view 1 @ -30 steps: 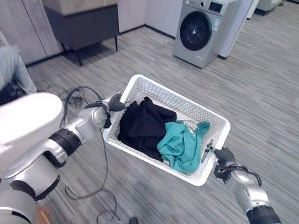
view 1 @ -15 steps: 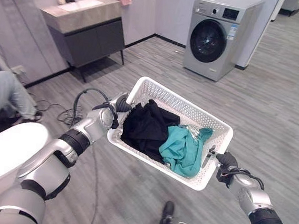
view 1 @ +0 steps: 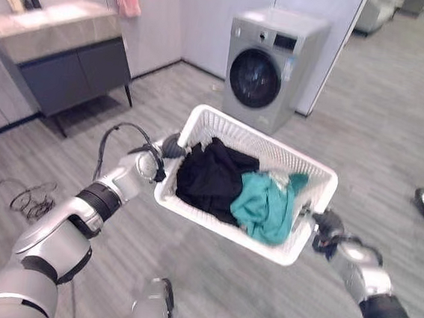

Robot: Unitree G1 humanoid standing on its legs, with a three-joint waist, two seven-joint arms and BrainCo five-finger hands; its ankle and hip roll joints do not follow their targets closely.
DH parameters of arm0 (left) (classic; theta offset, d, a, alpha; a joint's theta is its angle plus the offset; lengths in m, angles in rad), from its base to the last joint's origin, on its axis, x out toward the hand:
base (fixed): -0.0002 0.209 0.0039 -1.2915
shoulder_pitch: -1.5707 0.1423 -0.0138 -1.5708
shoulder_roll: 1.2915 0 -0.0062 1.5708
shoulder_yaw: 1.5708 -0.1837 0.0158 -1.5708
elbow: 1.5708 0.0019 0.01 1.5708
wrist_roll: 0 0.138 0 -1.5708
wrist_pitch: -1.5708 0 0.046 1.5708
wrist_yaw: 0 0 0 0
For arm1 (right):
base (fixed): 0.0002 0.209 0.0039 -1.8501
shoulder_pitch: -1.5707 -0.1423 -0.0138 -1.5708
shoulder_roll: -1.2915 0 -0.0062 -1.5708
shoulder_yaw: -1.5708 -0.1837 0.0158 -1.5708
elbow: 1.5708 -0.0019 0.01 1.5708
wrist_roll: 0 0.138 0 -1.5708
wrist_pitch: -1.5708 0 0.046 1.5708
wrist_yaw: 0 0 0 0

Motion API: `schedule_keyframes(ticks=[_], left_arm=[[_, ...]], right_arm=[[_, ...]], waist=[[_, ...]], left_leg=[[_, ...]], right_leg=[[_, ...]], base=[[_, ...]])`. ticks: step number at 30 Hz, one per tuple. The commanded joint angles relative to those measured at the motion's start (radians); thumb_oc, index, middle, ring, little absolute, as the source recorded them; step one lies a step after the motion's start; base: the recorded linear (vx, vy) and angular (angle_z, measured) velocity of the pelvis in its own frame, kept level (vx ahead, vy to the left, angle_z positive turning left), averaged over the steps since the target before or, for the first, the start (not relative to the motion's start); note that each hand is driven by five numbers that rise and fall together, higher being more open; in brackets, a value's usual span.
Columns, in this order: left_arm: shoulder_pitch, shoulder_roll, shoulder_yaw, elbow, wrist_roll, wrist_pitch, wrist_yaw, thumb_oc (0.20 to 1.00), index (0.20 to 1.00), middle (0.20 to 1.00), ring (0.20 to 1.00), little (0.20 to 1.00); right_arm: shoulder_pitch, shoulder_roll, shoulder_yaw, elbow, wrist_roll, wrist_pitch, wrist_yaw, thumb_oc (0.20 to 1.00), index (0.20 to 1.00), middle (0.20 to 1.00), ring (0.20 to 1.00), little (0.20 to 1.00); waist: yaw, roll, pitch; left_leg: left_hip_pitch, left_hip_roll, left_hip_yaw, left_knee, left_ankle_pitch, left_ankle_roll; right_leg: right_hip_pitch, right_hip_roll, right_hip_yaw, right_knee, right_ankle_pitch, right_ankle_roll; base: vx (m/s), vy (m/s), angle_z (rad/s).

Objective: Grab the laundry basket,head to the washer,open it,put in the laundry and shut it.

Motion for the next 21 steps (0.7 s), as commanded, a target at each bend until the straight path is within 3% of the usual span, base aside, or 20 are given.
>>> schedule_keyframes(ticks=[1, 4, 6, 7, 8, 9, 10, 11, 13, 14, 16, 17, 18, 19, 20, 21], left_arm=[[-0.119, -0.08, 0.002, -0.063, -0.013, -0.068, 0.018, 0.2, 0.2, 0.2, 0.2, 0.2], [-0.133, -0.072, -0.016, -0.067, -0.008, -0.075, 0.016, 0.2, 0.2, 0.2, 0.2, 0.2], [-0.138, -0.074, -0.028, -0.064, -0.002, -0.079, 0.019, 0.2, 0.2, 0.2, 0.2, 0.2], [-0.144, -0.074, -0.04, -0.055, 0.005, -0.082, 0.021, 0.2, 0.2, 0.2, 0.2, 0.2], [-0.144, -0.07, -0.054, -0.046, 0.007, -0.083, 0.021, 0.2, 0.2, 0.2, 0.2, 0.2], [-0.145, -0.07, -0.054, -0.046, 0.007, -0.083, 0.021, 0.2, 0.2, 0.2, 0.2, 0.2], [-0.139, -0.067, -0.053, -0.05, 0.009, -0.082, 0.018, 0.2, 0.2, 0.2, 0.2, 0.2], [-0.128, -0.061, -0.049, -0.066, 0.005, -0.075, 0.021, 0.2, 0.2, 0.2, 0.2, 0.2], [-0.129, -0.062, -0.041, -0.075, 0.011, -0.067, 0.02, 0.2, 0.2, 0.2, 0.2, 0.2], [-0.129, -0.062, -0.04, -0.075, 0.011, -0.067, 0.019, 0.2, 0.2, 0.2, 0.2, 0.2], [-0.132, -0.072, -0.037, -0.075, 0.006, -0.063, 0.025, 0.2, 0.2, 0.2, 0.2, 0.2], [-0.125, -0.072, -0.032, -0.079, 0.007, -0.064, 0.022, 0.2, 0.2, 0.2, 0.2, 0.2], [-0.123, -0.08, -0.03, -0.075, 0.01, -0.065, 0.018, 0.2, 0.2, 0.2, 0.2, 0.2], [-0.126, -0.086, -0.03, -0.069, 0.015, -0.068, 0.017, 0.2, 0.2, 0.2, 0.2, 0.2], [-0.127, -0.096, -0.023, -0.067, 0.02, -0.071, 0.019, 0.2, 0.2, 0.2, 0.2, 0.2], [-0.127, -0.097, -0.023, -0.067, 0.02, -0.072, 0.02, 0.2, 0.2, 0.2, 0.2, 0.2]], right_arm=[[-0.139, 0.011, -0.045, -0.131, 0.013, -0.135, 0.045, 0.2, 0.2, 0.2, 0.2, 0.2], [-0.179, 0.026, -0.025, -0.102, 0.018, -0.13, 0.049, 0.2, 0.2, 0.2, 0.2, 0.2], [-0.18, 0.031, -0.026, -0.105, 0.016, -0.131, 0.05, 0.2, 0.2, 0.2, 0.2, 0.2], [-0.177, 0.037, -0.024, -0.102, 0.02, -0.137, 0.054, 0.2, 0.2, 0.2, 0.2, 0.2], [-0.18, 0.056, -0.018, -0.084, 0.015, -0.135, 0.058, 0.2, 0.2, 0.2, 0.2, 0.2], [-0.18, 0.056, -0.018, -0.084, 0.015, -0.136, 0.058, 0.2, 0.2, 0.2, 0.2, 0.2], [-0.18, 0.076, -0.019, -0.072, 0.018, -0.137, 0.062, 0.2, 0.2, 0.2, 0.2, 0.2], [-0.178, 0.092, -0.014, -0.072, -0.004, -0.131, 0.062, 0.2, 0.2, 0.2, 0.2, 0.2], [-0.18, 0.1, -0.021, -0.069, -0.013, -0.13, 0.067, 0.2, 0.2, 0.2, 0.2, 0.2], [-0.181, 0.1, -0.021, -0.069, -0.013, -0.13, 0.067, 0.2, 0.2, 0.2, 0.2, 0.2], [-0.18, 0.087, -0.028, -0.072, -0.011, -0.128, 0.073, 0.2, 0.2, 0.2, 0.2, 0.2], [-0.173, 0.079, -0.036, -0.078, -0.011, -0.125, 0.077, 0.2, 0.2, 0.2, 0.2, 0.2], [-0.166, 0.07, -0.042, -0.085, -0.007, -0.122, 0.082, 0.2, 0.2, 0.2, 0.2, 0.2], [-0.161, 0.056, -0.053, -0.096, 0.005, -0.121, 0.084, 0.2, 0.2, 0.2, 0.2, 0.2], [-0.155, 0.053, -0.055, -0.106, 0.009, -0.124, 0.083, 0.2, 0.2, 0.2, 0.2, 0.2], [-0.155, 0.053, -0.056, -0.107, 0.009, -0.124, 0.083, 0.2, 0.2, 0.2, 0.2, 0.2]], waist=[[0.03, 0.028, -0.049], [0.044, 0.035, -0.09], [0.051, 0.028, -0.11], [0.059, 0.011, -0.126], [0.061, -0.006, -0.129], [0.064, -0.004, -0.13], [0.062, -0.003, -0.126], [0.047, 0.013, -0.104], [0.025, 0.039, -0.095], [0.025, 0.04, -0.095], [-0.011, 0.062, -0.087], [-0.027, 0.068, -0.083], [-0.043, 0.07, -0.082], [-0.057, 0.061, -0.08], [-0.065, 0.057, -0.08], [-0.066, 0.058, -0.08]], left_leg=[[0.102, 0.08, -0.131, -0.14, 0.043, -0.085], [0.126, 0.063, -0.167, -0.137, 0.065, -0.074], [0.126, 0.045, -0.174, -0.099, 0.075, -0.065], [0.131, 0.018, -0.179, -0.063, 0.075, -0.05], [0.178, -0.035, -0.175, -0.008, 0.027, 0.002], [0.176, -0.033, -0.173, -0.009, 0.028, 0.003], [0.21, -0.048, -0.164, 0.002, -0.003, 0.031], [0.284, -0.064, -0.168, 0.007, -0.05, 0.074], [0.361, -0.064, -0.177, -0.027, -0.075, 0.09], [0.36, -0.062, -0.177, -0.029, -0.072, 0.09], [0.415, -0.059, -0.206, -0.046, -0.09, 0.086], [0.439, -0.056, -0.22, -0.05, -0.099, 0.079], [0.463, -0.049, -0.234, -0.049, -0.119, 0.064], [0.486, -0.048, -0.243, -0.037, -0.159, 0.039], [0.509, -0.046, -0.249, -0.033, -0.185, 0.024], [0.507, -0.045, -0.25, -0.033, -0.183, 0.024]], right_leg=[[-0.077, -0.088, 0.077, 0.046, -0.005, 0.042], [-0.043, -0.095, 0.108, 0.083, -0.04, 0.063], [-0.041, -0.119, 0.112, 0.12, -0.013, 0.078], [-0.054, -0.155, 0.118, 0.193, 0.077, 0.117], [-0.106, -0.228, 0.146, 0.417, 0.29, 0.168], [-0.111, -0.227, 0.15, 0.418, 0.292, 0.169], [-0.139, -0.253, 0.164, 0.543, 0.379, 0.175], [-0.233, -0.281, 0.175, 0.748, 0.42, 0.16], [-0.333, -0.319, 0.148, 0.795, 0.345, 0.142], [-0.335, -0.318, 0.146, 0.795, 0.346, 0.139], [-0.42, -0.292, 0.104, 0.708, 0.253, 0.125], [-0.442, -0.273, 0.093, 0.644, 0.234, 0.126], [-0.451, -0.253, 0.075, 0.502, 0.214, 0.126], [-0.453, -0.24, 0.054, 0.235, 0.197, 0.134], [-0.451, -0.232, 0.058, 0.107, 0.21, 0.144], [-0.445, -0.229, 0.055, 0.094, 0.219, 0.143]], base=[[0.52, 0.096, -0.29], [0.59, 0.149, -0.37], [0.43, 0.146, 0.13], [0.57, 0.278, 0.35], [0.57, 0.283, -0.02], [0.53, 0.297, -0.28], [0.49, 0.291, -0.04], [0.64, 0.356, 0.1], [0.44, 0.22, 0.21], [0.27, 0.085, 0.17], [0.37, 0.036, 0.28], [0.48, -0.039, 0.9], [0.55, -0.154, 1.11], [0.58, -0.204, 1.27], [0.41, -0.161, 0.88], [0.3, -0.098, 0.69]])
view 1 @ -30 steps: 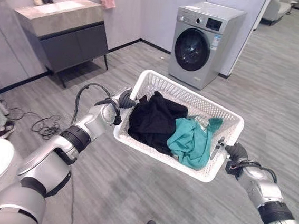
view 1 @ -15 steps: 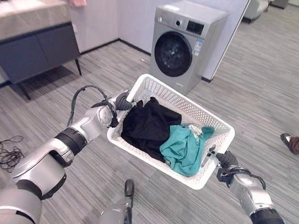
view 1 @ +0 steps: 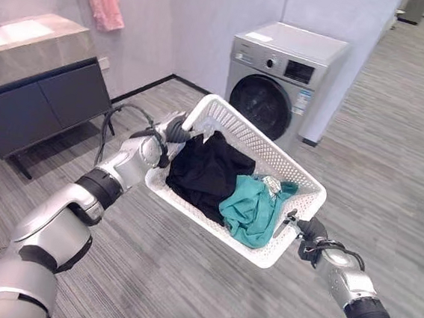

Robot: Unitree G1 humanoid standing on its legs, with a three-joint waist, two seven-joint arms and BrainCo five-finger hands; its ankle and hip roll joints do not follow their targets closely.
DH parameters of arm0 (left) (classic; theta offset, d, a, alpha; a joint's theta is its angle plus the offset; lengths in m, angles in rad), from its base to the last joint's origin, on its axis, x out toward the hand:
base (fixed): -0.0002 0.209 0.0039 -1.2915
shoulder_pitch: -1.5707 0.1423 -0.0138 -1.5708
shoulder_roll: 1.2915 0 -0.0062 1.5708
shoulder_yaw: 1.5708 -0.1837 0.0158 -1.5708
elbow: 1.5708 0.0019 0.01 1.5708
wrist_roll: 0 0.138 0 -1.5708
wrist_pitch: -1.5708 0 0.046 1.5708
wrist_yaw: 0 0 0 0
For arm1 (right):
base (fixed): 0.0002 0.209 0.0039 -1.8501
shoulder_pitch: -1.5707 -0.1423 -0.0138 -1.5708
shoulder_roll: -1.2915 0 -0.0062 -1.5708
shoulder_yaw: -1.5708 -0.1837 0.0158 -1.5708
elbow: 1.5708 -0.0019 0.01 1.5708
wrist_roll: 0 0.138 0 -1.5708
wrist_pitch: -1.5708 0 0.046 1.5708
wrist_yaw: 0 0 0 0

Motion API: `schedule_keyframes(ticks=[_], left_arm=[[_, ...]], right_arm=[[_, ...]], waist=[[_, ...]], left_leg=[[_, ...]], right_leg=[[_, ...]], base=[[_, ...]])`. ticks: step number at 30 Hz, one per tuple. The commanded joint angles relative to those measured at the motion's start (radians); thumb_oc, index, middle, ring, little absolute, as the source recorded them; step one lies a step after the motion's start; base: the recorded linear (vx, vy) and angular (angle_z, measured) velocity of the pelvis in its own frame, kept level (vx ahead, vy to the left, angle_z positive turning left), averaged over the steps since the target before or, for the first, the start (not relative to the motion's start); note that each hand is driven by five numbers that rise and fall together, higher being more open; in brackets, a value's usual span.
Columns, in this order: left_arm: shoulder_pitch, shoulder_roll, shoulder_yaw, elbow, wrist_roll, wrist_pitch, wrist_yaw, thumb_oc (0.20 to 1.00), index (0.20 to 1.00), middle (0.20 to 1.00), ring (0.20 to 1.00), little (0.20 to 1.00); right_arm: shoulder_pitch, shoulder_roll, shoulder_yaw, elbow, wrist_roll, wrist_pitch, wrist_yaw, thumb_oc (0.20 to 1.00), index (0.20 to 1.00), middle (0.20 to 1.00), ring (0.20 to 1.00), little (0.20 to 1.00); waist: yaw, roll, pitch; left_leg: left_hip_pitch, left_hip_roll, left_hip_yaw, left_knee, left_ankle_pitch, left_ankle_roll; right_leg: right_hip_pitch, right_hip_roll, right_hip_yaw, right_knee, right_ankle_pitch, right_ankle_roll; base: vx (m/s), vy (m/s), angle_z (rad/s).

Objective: Grab the laundry basket,head to the washer,open it,put in the laundry and shut it.

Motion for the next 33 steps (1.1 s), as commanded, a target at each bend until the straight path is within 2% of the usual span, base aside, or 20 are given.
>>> schedule_keyframes(ticks=[1, 3, 5, 8, 9, 10, 11, 12, 14, 16, 17, 19, 20, 22, 23, 24, 25, 26, 29, 33], left_arm=[[-0.031, -0.076, 0.014, -0.045, 0.018, -0.086, 0.019, 0.2, 0.2, 0.2, 0.2, 0.2], [-0.032, -0.083, 0.027, -0.032, 0.039, -0.091, 0.027, 0.2, 0.2, 0.2, 0.2, 0.2], [-0.025, -0.077, 0.031, -0.034, 0.042, -0.093, 0.026, 0.2, 0.2, 0.2, 0.2, 0.2], [-0.035, -0.063, 0.017, -0.047, 0.054, -0.103, 0.02, 0.2, 0.2, 0.2, 0.2, 0.2], [-0.037, -0.061, 0.018, -0.05, 0.049, -0.111, 0.018, 0.2, 0.2, 0.2, 0.2, 0.2], [-0.037, -0.061, 0.018, -0.051, 0.049, -0.111, 0.018, 0.2, 0.2, 0.2, 0.2, 0.2], [-0.039, -0.05, 0.013, -0.06, 0.038, -0.108, 0.013, 0.2, 0.2, 0.2, 0.2, 0.2], [-0.049, -0.034, 0.016, -0.073, 0.027, -0.108, 0.019, 0.2, 0.2, 0.2, 0.2, 0.2], [-0.069, -0.026, 0.018, -0.079, 0.014, -0.104, 0.02, 0.2, 0.2, 0.2, 0.2, 0.2], [-0.076, -0.027, 0.018, -0.082, -0.002, -0.102, 0.02, 0.2, 0.2, 0.2, 0.2, 0.2], [-0.085, -0.043, 0.018, -0.081, -0.015, -0.091, 0.022, 0.2, 0.2, 0.2, 0.2, 0.2], [-0.094, -0.057, 0.02, -0.081, -0.017, -0.086, 0.021, 0.2, 0.2, 0.2, 0.2, 0.2], [-0.097, -0.058, 0.02, -0.082, -0.015, -0.086, 0.022, 0.2, 0.2, 0.2, 0.2, 0.2], [-0.11, -0.053, 0.012, -0.079, -0.004, -0.087, 0.03, 0.2, 0.2, 0.2, 0.2, 0.2], [-0.111, -0.054, 0.012, -0.078, -0.004, -0.088, 0.03, 0.2, 0.2, 0.2, 0.2, 0.2], [-0.122, -0.045, -0.006, -0.076, 0.008, -0.091, 0.036, 0.2, 0.2, 0.2, 0.2, 0.2], [-0.131, -0.043, -0.016, -0.077, 0.01, -0.092, 0.037, 0.2, 0.2, 0.2, 0.2, 0.2], [-0.132, -0.044, -0.017, -0.076, 0.01, -0.092, 0.037, 0.2, 0.2, 0.2, 0.2, 0.2], [-0.143, -0.066, -0.029, -0.076, 0.014, -0.1, 0.042, 0.2, 0.2, 0.2, 0.2, 0.2], [-0.127, -0.093, -0.034, -0.073, 0.012, -0.109, 0.041, 0.2, 0.2, 0.2, 0.2, 0.2]], right_arm=[[-0.171, -0.004, -0.048, -0.133, 0.037, -0.12, 0.066, 0.2, 0.2, 0.2, 0.2, 0.2], [-0.153, 0.009, -0.051, -0.145, 0.041, -0.126, 0.067, 0.2, 0.2, 0.2, 0.2, 0.2], [-0.149, 0.011, -0.051, -0.148, 0.034, -0.124, 0.069, 0.2, 0.2, 0.2, 0.2, 0.2], [-0.132, 0.003, -0.042, -0.139, 0.042, -0.114, 0.078, 0.2, 0.2, 0.2, 0.2, 0.2], [-0.13, -0.003, -0.049, -0.139, 0.056, -0.12, 0.074, 0.2, 0.2, 0.2, 0.2, 0.2], [-0.13, -0.003, -0.049, -0.139, 0.056, -0.12, 0.074, 0.2, 0.2, 0.2, 0.2, 0.2], [-0.13, -0.025, -0.055, -0.136, 0.064, -0.126, 0.065, 0.2, 0.2, 0.2, 0.2, 0.2], [-0.136, -0.032, -0.051, -0.134, 0.068, -0.128, 0.061, 0.2, 0.2, 0.2, 0.2, 0.2], [-0.151, -0.041, -0.048, -0.132, 0.066, -0.13, 0.05, 0.2, 0.2, 0.2, 0.2, 0.2], [-0.154, -0.042, -0.048, -0.134, 0.07, -0.129, 0.045, 0.2, 0.2, 0.2, 0.2, 0.2], [-0.151, -0.049, -0.051, -0.143, 0.072, -0.124, 0.031, 0.2, 0.2, 0.2, 0.2, 0.2], [-0.144, -0.054, -0.055, -0.155, 0.07, -0.121, 0.029, 0.2, 0.2, 0.2, 0.2, 0.2], [-0.143, -0.056, -0.055, -0.164, 0.062, -0.12, 0.03, 0.2, 0.2, 0.2, 0.2, 0.2], [-0.141, -0.061, -0.052, -0.174, 0.046, -0.12, 0.033, 0.2, 0.2, 0.2, 0.2, 0.2], [-0.141, -0.061, -0.053, -0.174, 0.046, -0.12, 0.033, 0.2, 0.2, 0.2, 0.2, 0.2], [-0.142, -0.062, -0.055, -0.179, 0.039, -0.128, 0.031, 0.2, 0.2, 0.2, 0.2, 0.2], [-0.14, -0.066, -0.062, -0.185, 0.034, -0.13, 0.031, 0.2, 0.2, 0.2, 0.2, 0.2], [-0.139, -0.065, -0.063, -0.186, 0.034, -0.129, 0.031, 0.2, 0.2, 0.2, 0.2, 0.2], [-0.122, -0.081, -0.111, -0.216, 0.023, -0.148, 0.016, 0.2, 0.2, 0.2, 0.2, 0.2], [-0.113, -0.083, -0.145, -0.228, 0.034, -0.164, 0.006, 0.2, 0.2, 0.2, 0.2, 0.2]], waist=[[0.014, -0.027, -0.068], [0.007, -0.03, -0.072], [0.004, -0.026, -0.075], [-0.002, -0.031, -0.117], [-0.012, -0.026, -0.126], [-0.014, -0.029, -0.127], [-0.017, -0.04, -0.115], [-0.013, -0.049, -0.11], [0.006, -0.062, -0.086], [0.011, -0.061, -0.08], [0.028, -0.072, -0.062], [0.039, -0.08, -0.051], [0.047, -0.081, -0.047], [0.065, -0.073, -0.047], [0.065, -0.078, -0.046], [0.085, -0.063, -0.041], [0.084, -0.057, -0.043], [0.084, -0.058, -0.042], [0.068, -0.02, -0.059], [0.066, -0.013, -0.083]], left_leg=[[-0.05, 0.123, -0.004, -0.012, 0.003, -0.072], [0.004, 0.129, 0.011, 0.005, -0.017, -0.095], [0.026, 0.14, 0.016, 0.011, -0.018, -0.104], [0.064, 0.177, 0.012, 0.086, -0.009, -0.149], [0.06, 0.208, 0.02, 0.151, 0.045, -0.18], [0.056, 0.205, 0.018, 0.152, 0.047, -0.179], [-0.051, 0.281, 0.033, 0.421, 0.187, -0.204], [-0.1, 0.308, 0.037, 0.548, 0.227, -0.194], [-0.199, 0.335, 0.012, 0.771, 0.266, -0.175], [-0.219, 0.348, 0.019, 0.791, 0.25, -0.162], [-0.297, 0.335, 0.011, 0.757, 0.211, -0.145], [-0.324, 0.337, 0.001, 0.613, 0.177, -0.142], [-0.331, 0.334, -0.007, 0.483, 0.17, -0.147], [-0.295, 0.313, -0.055, 0.182, 0.187, -0.171], [-0.286, 0.309, -0.052, 0.161, 0.201, -0.17], [-0.291, 0.291, -0.162, 0.023, 0.224, -0.187], [-0.295, 0.279, -0.204, -0.024, 0.237, -0.194], [-0.29, 0.28, -0.204, -0.033, 0.241, -0.195], [-0.257, 0.29, -0.176, -0.057, 0.241, -0.202], [-0.199, 0.252, -0.155, -0.037, 0.183, -0.183]], right_leg=[[0.165, -0.017, 0.033, -0.377, 0.186, 0.105], [0.135, -0.017, -0.026, -0.513, 0.263, 0.137], [0.137, -0.013, -0.063, -0.528, 0.269, 0.136], [0.209, 0.013, -0.076, -0.528, 0.286, 0.105], [0.229, 0.032, -0.072, -0.519, 0.279, 0.088], [0.227, 0.028, -0.073, -0.521, 0.281, 0.088], [0.267, 0.045, -0.065, -0.503, 0.249, 0.04], [0.287, 0.06, -0.062, -0.506, 0.231, 0.011], [0.332, 0.095, -0.034, -0.52, 0.207, -0.036], [0.352, 0.111, -0.022, -0.528, 0.195, -0.044], [0.387, 0.105, -0.004, -0.534, 0.176, -0.04], [0.399, 0.093, 0.006, -0.528, 0.16, -0.025], [0.404, 0.087, 0.014, -0.522, 0.15, -0.018], [0.412, 0.079, 0.035, -0.509, 0.129, -0.005], [0.412, 0.074, 0.035, -0.508, 0.131, -0.005], [0.432, 0.081, 0.071, -0.491, 0.105, -0.004], [0.435, 0.083, 0.085, -0.481, 0.096, -0.005], [0.435, 0.083, 0.085, -0.478, 0.093, -0.006], [0.442, 0.082, 0.094, -0.422, 0.054, -0.004], [0.451, 0.032, 0.125, -0.397, 0.043, 0.014]], base=[[0.38, -0.115, 0.6], [0.48, -0.135, 0.65], [0.28, -0.076, 0.72], [0.58, -0.243, 0.07], [0.27, -0.147, -0.15], [0.29, -0.256, -0.08], [0.23, -0.296, 0.03], [0.28, -0.395, 0.42], [0.17, -0.263, 0.05], [0.17, -0.124, -0.6], [0.28, -0.092, -0.32], [0.25, 0.016, -0.31], [0.2, 0.107, -0.45], [0.18, 0.126, -0.45], [0.23, 0.136, -0.5], [0.19, 0.115, -0.47], [0.2, 0.114, -0.46], [0.15, 0.117, -0.72], [0.15, 0.187, -0.8], [0.13, 0.178, -0.33]])
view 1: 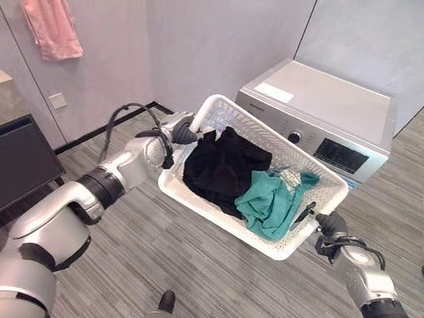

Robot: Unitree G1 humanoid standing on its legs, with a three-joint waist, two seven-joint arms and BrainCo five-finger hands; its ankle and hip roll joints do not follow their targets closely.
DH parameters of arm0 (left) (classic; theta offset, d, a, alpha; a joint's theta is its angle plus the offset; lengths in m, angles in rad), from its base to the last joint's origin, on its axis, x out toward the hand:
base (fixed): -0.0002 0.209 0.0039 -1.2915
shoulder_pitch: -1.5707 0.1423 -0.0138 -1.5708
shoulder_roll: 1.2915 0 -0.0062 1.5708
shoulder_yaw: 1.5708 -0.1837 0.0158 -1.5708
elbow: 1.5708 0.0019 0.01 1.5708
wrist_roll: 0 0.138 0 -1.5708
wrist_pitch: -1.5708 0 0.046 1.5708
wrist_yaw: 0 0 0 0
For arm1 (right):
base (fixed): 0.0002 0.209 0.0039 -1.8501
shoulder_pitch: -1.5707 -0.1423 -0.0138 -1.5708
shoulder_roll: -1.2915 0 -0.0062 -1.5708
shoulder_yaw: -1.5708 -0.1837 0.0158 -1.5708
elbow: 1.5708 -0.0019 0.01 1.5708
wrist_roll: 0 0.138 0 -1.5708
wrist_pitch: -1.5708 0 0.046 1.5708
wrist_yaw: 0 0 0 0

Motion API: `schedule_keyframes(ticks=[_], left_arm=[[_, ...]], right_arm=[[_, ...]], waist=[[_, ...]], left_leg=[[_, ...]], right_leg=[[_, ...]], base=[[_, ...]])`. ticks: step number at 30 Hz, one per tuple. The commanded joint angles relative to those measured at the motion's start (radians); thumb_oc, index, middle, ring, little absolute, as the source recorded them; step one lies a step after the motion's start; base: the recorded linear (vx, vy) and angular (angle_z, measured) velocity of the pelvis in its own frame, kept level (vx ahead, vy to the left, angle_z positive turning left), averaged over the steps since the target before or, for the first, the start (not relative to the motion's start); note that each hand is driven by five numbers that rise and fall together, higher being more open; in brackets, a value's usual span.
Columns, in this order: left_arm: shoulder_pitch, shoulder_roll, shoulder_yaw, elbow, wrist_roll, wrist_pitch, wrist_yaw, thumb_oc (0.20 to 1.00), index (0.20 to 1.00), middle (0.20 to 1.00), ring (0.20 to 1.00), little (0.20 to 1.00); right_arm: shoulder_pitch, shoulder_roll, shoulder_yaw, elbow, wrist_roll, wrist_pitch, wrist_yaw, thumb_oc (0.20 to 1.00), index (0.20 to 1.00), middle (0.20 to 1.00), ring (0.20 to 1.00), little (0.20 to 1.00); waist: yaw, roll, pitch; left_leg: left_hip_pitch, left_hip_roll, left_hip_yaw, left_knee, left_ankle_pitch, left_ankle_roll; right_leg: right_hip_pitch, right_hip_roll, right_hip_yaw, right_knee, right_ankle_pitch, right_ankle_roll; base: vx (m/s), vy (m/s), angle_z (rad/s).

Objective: Grab the laundry basket,head to the washer,open it,put in the laundry and shut it.

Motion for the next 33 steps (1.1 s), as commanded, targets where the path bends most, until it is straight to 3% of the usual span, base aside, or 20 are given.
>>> schedule_keyframes(ticks=[1, 6, 8, 11, 14, 15, 18, 19, 20, 22, 25, 28, 30, 31, 33], left_arm=[[-0.106, -0.117, 0.022, -0.014, 0.012, -0.087, 0.015, 0.2, 0.2, 0.2, 0.2, 0.2], [-0.077, -0.097, 0.031, -0.018, -0.015, -0.086, 0.017, 0.2, 0.2, 0.2, 0.2, 0.2], [-0.091, -0.098, 0.021, -0.008, -0.016, -0.081, 0.017, 0.2, 0.2, 0.2, 0.2, 0.2], [-0.106, -0.106, 0.021, -0.004, -0.019, -0.076, 0.016, 0.2, 0.2, 0.2, 0.2, 0.2], [-0.104, -0.112, 0.034, -0.005, -0.032, -0.072, 0.015, 0.2, 0.2, 0.2, 0.2, 0.2], [-0.098, -0.113, 0.047, -0.011, -0.028, -0.073, 0.011, 0.2, 0.2, 0.2, 0.2, 0.2], [-0.083, -0.107, 0.048, -0.017, -0.009, -0.08, 0.005, 0.2, 0.2, 0.2, 0.2, 0.2], [-0.084, -0.107, 0.048, -0.017, -0.009, -0.08, 0.005, 0.2, 0.2, 0.2, 0.2, 0.2], [-0.083, -0.096, 0.041, -0.015, -0.007, -0.084, 0.007, 0.2, 0.2, 0.2, 0.2, 0.2], [-0.093, -0.09, 0.035, -0.012, -0.01, -0.083, 0.005, 0.2, 0.2, 0.2, 0.2, 0.2], [-0.103, -0.059, 0.018, 0.007, -0.003, -0.087, 0.015, 0.2, 0.2, 0.2, 0.2, 0.2], [-0.089, -0.038, 0.021, 0.009, -0.008, -0.083, 0.021, 0.2, 0.2, 0.2, 0.2, 0.2], [-0.077, -0.033, 0.032, 0.004, -0.011, -0.081, 0.021, 0.2, 0.2, 0.2, 0.2, 0.2], [-0.062, -0.027, 0.045, -0.008, -0.018, -0.077, 0.019, 0.2, 0.2, 0.2, 0.2, 0.2], [-0.059, -0.038, 0.048, -0.015, -0.031, -0.075, 0.013, 0.2, 0.2, 0.2, 0.2, 0.2]], right_arm=[[-0.125, -0.025, -0.019, -0.156, 0.011, -0.157, 0.031, 0.2, 0.2, 0.2, 0.2, 0.2], [-0.144, -0.021, 0.003, -0.111, 0.012, -0.148, 0.025, 0.2, 0.2, 0.2, 0.2, 0.2], [-0.131, -0.067, -0.027, -0.097, 0.018, -0.145, 0.016, 0.2, 0.2, 0.2, 0.2, 0.2], [-0.119, -0.1, -0.046, -0.097, 0.022, -0.151, 0.008, 0.2, 0.2, 0.2, 0.2, 0.2], [-0.107, -0.105, -0.054, -0.107, 0.021, -0.153, 0.003, 0.2, 0.2, 0.2, 0.2, 0.2], [-0.091, -0.102, -0.058, -0.131, 0.018, -0.149, 0.006, 0.2, 0.2, 0.2, 0.2, 0.2], [-0.087, -0.091, -0.049, -0.141, -0.001, -0.155, 0.011, 0.2, 0.2, 0.2, 0.2, 0.2], [-0.087, -0.091, -0.049, -0.141, -0.001, -0.156, 0.011, 0.2, 0.2, 0.2, 0.2, 0.2], [-0.107, -0.075, -0.03, -0.129, -0.006, -0.16, 0.01, 0.2, 0.2, 0.2, 0.2, 0.2], [-0.12, -0.068, -0.022, -0.122, -0.001, -0.157, 0.015, 0.2, 0.2, 0.2, 0.2, 0.2], [-0.158, -0.025, 0.02, -0.085, -0.014, -0.155, 0.03, 0.2, 0.2, 0.2, 0.2, 0.2], [-0.19, 0.006, 0.047, -0.04, -0.022, -0.146, 0.036, 0.2, 0.2, 0.2, 0.2, 0.2], [-0.199, 0.022, 0.055, -0.026, -0.032, -0.144, 0.041, 0.2, 0.2, 0.2, 0.2, 0.2], [-0.201, 0.032, 0.052, -0.012, -0.04, -0.133, 0.045, 0.2, 0.2, 0.2, 0.2, 0.2], [-0.207, 0.029, 0.049, -0.007, -0.04, -0.131, 0.047, 0.2, 0.2, 0.2, 0.2, 0.2]], waist=[[0.034, 0.0, -0.095], [0.046, -0.002, -0.114], [0.027, -0.023, -0.094], [0.007, -0.057, -0.05], [-0.008, -0.07, -0.031], [0.006, -0.069, -0.036], [0.039, -0.062, -0.052], [0.038, -0.062, -0.054], [0.067, -0.056, -0.06], [0.069, -0.05, -0.073], [0.094, -0.049, -0.133], [0.087, -0.032, -0.108], [0.084, -0.023, -0.099], [0.08, -0.007, -0.094], [0.073, 0.005, -0.097]], left_leg=[[0.075, 0.102, -0.035, 0.076, -0.158, -0.052], [0.131, 0.114, -0.032, 0.009, -0.147, -0.045], [0.078, 0.147, -0.025, 0.055, -0.12, -0.065], [-0.045, 0.183, 0.034, 0.286, -0.059, -0.051], [-0.144, 0.19, 0.145, 0.428, -0.099, -0.016], [-0.184, 0.13, 0.189, 0.391, -0.16, -0.012], [-0.207, 0.039, 0.176, 0.254, -0.144, -0.018], [-0.207, 0.038, 0.176, 0.247, -0.137, -0.018], [-0.232, -0.004, 0.119, 0.208, -0.131, -0.033], [-0.192, -0.008, 0.1, 0.159, -0.125, -0.026], [-0.082, -0.036, 0.08, 0.121, -0.127, 0.023], [0.02, -0.04, 0.083, 0.09, -0.154, 0.073], [0.056, -0.042, 0.088, 0.07, -0.158, 0.088], [0.096, -0.031, 0.098, 0.032, -0.162, 0.092], [0.111, -0.017, 0.095, 0.014, -0.169, 0.083]], right_leg=[[-0.115, -0.04, -0.051, -0.017, 0.077, 0.002], [-0.11, -0.039, -0.019, -0.029, 0.077, 0.01], [-0.116, -0.002, -0.013, -0.039, 0.073, -0.012], [-0.101, 0.017, -0.034, -0.049, 0.077, -0.041], [-0.084, 0.037, -0.071, -0.071, 0.083, -0.056], [-0.064, 0.039, -0.08, -0.102, 0.075, -0.05], [-0.053, 0.05, -0.078, -0.105, 0.059, -0.037], [-0.057, 0.05, -0.079, -0.105, 0.061, -0.037], [-0.04, 0.05, -0.065, -0.102, 0.045, -0.029], [-0.032, 0.049, -0.065, -0.097, 0.03, -0.018], [-0.044, 0.003, -0.059, 0.084, 0.005, 0.023], [-0.177, -0.036, -0.034, 0.423, 0.132, 0.078], [-0.227, -0.056, -0.029, 0.507, 0.158, 0.087], [-0.275, -0.105, -0.084, 0.51, 0.147, 0.08], [-0.286, -0.131, -0.135, 0.392, 0.105, 0.063]], base=[[0.06, 0.052, -0.26], [0.06, -0.053, -0.26], [-0.04, -0.253, 0.07], [-0.06, -0.246, 0.44], [0.02, -0.158, 0.33], [0.2, 0.001, 0.41], [0.21, 0.049, 0.22], [0.28, 0.065, -0.15], [0.29, 0.089, -0.24], [0.33, 0.106, -0.54], [0.43, 0.174, -0.48], [0.22, 0.156, -0.38], [0.11, 0.094, -0.51], [0.2, 0.071, -0.13], [0.16, -0.015, -0.06]])
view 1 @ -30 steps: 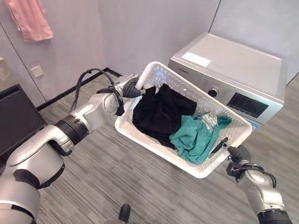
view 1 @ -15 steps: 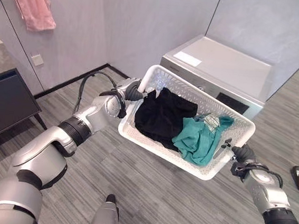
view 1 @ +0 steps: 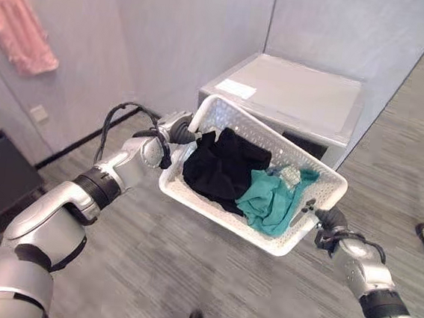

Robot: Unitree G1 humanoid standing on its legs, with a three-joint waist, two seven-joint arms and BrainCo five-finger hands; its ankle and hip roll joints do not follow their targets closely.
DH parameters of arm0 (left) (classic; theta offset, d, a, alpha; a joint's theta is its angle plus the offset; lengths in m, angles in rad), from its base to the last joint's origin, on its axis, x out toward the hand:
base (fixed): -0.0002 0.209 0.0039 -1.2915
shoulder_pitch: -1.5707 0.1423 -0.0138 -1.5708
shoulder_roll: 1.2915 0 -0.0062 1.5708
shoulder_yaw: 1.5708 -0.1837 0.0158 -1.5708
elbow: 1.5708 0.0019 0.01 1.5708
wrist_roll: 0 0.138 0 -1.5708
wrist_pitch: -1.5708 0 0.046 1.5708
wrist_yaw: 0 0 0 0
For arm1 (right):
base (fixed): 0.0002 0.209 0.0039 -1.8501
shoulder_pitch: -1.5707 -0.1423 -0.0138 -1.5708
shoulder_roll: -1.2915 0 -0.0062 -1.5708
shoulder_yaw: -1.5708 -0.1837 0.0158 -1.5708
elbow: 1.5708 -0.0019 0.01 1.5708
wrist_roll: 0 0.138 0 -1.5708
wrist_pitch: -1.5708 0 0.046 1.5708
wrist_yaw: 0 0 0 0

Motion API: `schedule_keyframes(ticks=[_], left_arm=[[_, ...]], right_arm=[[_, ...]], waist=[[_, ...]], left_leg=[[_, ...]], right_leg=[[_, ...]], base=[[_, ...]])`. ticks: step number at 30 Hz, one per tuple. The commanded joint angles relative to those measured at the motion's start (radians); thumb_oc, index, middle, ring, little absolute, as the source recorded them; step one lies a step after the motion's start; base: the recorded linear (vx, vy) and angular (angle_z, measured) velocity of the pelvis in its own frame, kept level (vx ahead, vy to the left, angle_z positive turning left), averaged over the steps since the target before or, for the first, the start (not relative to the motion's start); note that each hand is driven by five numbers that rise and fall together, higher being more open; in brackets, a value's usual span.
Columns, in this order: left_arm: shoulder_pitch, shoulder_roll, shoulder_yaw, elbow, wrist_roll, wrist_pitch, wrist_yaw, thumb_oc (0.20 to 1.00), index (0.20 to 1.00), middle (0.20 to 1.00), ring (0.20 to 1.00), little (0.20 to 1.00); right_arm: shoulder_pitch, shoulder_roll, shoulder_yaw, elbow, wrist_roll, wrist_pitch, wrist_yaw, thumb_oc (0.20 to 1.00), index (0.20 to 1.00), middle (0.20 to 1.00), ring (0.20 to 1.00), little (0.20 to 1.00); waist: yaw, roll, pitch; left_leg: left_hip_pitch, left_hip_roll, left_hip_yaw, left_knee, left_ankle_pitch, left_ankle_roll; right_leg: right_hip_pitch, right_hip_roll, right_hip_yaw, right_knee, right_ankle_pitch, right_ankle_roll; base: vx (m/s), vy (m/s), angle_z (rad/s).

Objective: Grab the laundry basket,head to the washer,open it,put in the laundry and shut it.

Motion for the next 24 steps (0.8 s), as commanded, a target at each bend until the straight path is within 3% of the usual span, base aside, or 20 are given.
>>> schedule_keyframes(ticks=[1, 4, 5, 6, 8, 15, 24], left_arm=[[-0.099, -0.084, 0.056, -0.016, -0.023, -0.067, 0.011, 0.2, 0.2, 0.2, 0.2, 0.2], [-0.091, -0.095, 0.057, -0.01, -0.02, -0.071, 0.014, 0.2, 0.2, 0.2, 0.2, 0.2], [-0.091, -0.095, 0.057, -0.01, -0.02, -0.071, 0.014, 0.2, 0.2, 0.2, 0.2, 0.2], [-0.092, -0.087, 0.064, -0.012, -0.004, -0.075, 0.018, 0.2, 0.2, 0.2, 0.2, 0.2], [-0.107, -0.078, 0.066, 0.001, 0.007, -0.081, 0.024, 0.2, 0.2, 0.2, 0.2, 0.2], [-0.139, -0.074, 0.061, -0.034, -0.005, -0.098, 0.025, 0.2, 0.2, 0.2, 0.2, 0.2], [-0.212, -0.035, 0.047, -0.112, 0.011, -0.107, 0.026, 0.2, 0.2, 0.2, 0.2, 0.2]], right_arm=[[-0.156, 0.004, -0.033, -0.084, -0.002, -0.125, 0.048, 0.2, 0.2, 0.2, 0.2, 0.2], [-0.157, -0.001, -0.047, -0.085, 0.007, -0.13, 0.047, 0.2, 0.2, 0.2, 0.2, 0.2], [-0.157, -0.001, -0.047, -0.085, 0.007, -0.13, 0.047, 0.2, 0.2, 0.2, 0.2, 0.2], [-0.147, -0.006, -0.064, -0.091, 0.003, -0.131, 0.046, 0.2, 0.2, 0.2, 0.2, 0.2], [-0.146, 0.002, -0.066, -0.089, 0.005, -0.129, 0.051, 0.2, 0.2, 0.2, 0.2, 0.2], [-0.13, -0.019, -0.072, -0.131, 0.015, -0.138, 0.05, 0.2, 0.2, 0.2, 0.2, 0.2], [-0.114, -0.055, -0.106, -0.268, 0.004, -0.153, 0.048, 0.2, 0.2, 0.2, 0.2, 0.2]], waist=[[-0.008, 0.01, -0.069], [-0.021, 0.027, -0.069], [-0.022, 0.029, -0.068], [-0.027, 0.022, -0.061], [-0.011, -0.001, -0.086], [-0.006, -0.02, -0.119], [-0.01, -0.014, -0.133]], left_leg=[[-0.036, 0.117, -0.031, -0.007, -0.031, -0.131], [-0.019, 0.145, -0.057, -0.021, -0.051, -0.153], [-0.018, 0.146, -0.057, -0.021, -0.052, -0.153], [-0.005, 0.148, -0.06, -0.02, -0.059, -0.159], [0.01, 0.148, -0.03, -0.026, -0.074, -0.17], [0.024, 0.174, -0.061, -0.032, -0.085, -0.201], [0.032, 0.197, -0.087, -0.049, -0.08, -0.218]], right_leg=[[0.118, 0.027, -0.086, -0.368, 0.142, -0.017], [0.106, -0.012, -0.108, -0.611, 0.19, -0.004], [0.11, -0.011, -0.11, -0.616, 0.193, -0.004], [0.109, -0.023, -0.082, -0.682, 0.242, 0.012], [0.185, -0.023, -0.133, -0.773, 0.254, 0.019], [0.242, 0.026, -0.164, -0.821, 0.235, 0.01], [0.26, 0.053, -0.173, -0.814, 0.19, -0.006]], base=[[0.1, -0.062, -0.05], [0.12, -0.112, 0.14], [0.12, -0.131, 0.28], [0.18, -0.174, 0.3], [0.22, -0.201, 0.23], [0.1, -0.126, 0.08], [0.02, -0.071, 0.03]])
